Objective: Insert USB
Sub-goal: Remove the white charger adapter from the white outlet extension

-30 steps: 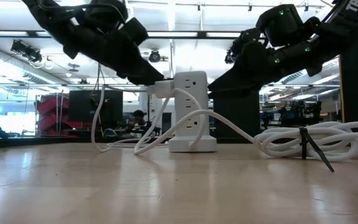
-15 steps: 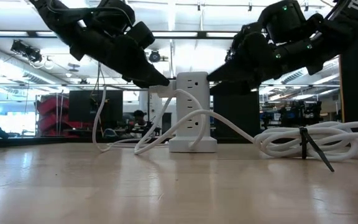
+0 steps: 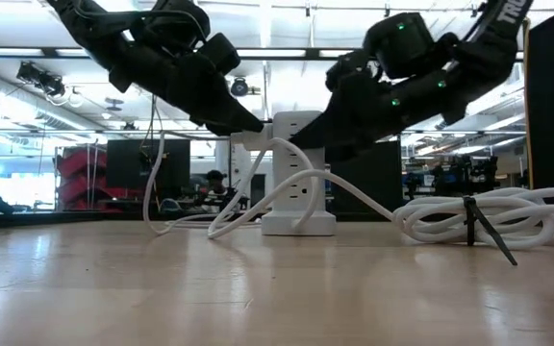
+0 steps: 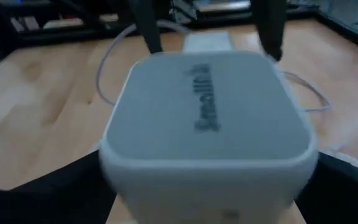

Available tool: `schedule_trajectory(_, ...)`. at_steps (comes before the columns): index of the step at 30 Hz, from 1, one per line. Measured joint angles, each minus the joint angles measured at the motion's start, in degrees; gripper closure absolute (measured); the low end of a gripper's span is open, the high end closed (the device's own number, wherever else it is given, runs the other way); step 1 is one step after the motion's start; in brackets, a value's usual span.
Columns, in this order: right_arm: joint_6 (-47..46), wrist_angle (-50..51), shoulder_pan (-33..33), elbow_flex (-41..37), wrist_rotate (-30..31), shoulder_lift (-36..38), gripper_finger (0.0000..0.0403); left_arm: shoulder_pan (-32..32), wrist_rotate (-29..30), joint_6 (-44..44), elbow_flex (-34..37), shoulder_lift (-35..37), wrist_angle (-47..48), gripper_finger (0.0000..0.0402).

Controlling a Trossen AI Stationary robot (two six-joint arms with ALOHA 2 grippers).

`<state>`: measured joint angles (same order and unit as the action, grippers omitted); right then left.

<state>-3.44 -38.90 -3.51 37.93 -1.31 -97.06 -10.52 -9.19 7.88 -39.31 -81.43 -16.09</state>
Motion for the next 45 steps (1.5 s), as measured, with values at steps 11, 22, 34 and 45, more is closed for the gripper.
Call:
schedule_trajectory(11,2.27,0.13,-0.04,0.48,-0.3,0.19,0.0139,0.0,0.03,0.67,0.0,-0.02,0.6,0.0112)
schedule_trajectory(22,3.03,0.16,-0.04,0.46,-0.41,0.23,0.0143,0.07,1.67,2.34,0.0,-4.18,-2.31,0.0206)
schedule_trajectory(34,2.62,0.65,-0.09,0.46,-0.09,0.32,0.0143,0.04,0.28,0.89,0.15,-4.07,-2.9,0.0256)
schedule_trajectory(45,2.42,0.77,-0.07,0.46,-0.12,0.32,0.0141,0.11,0.52,0.46,0.04,-3.89,-4.86,0.0091)
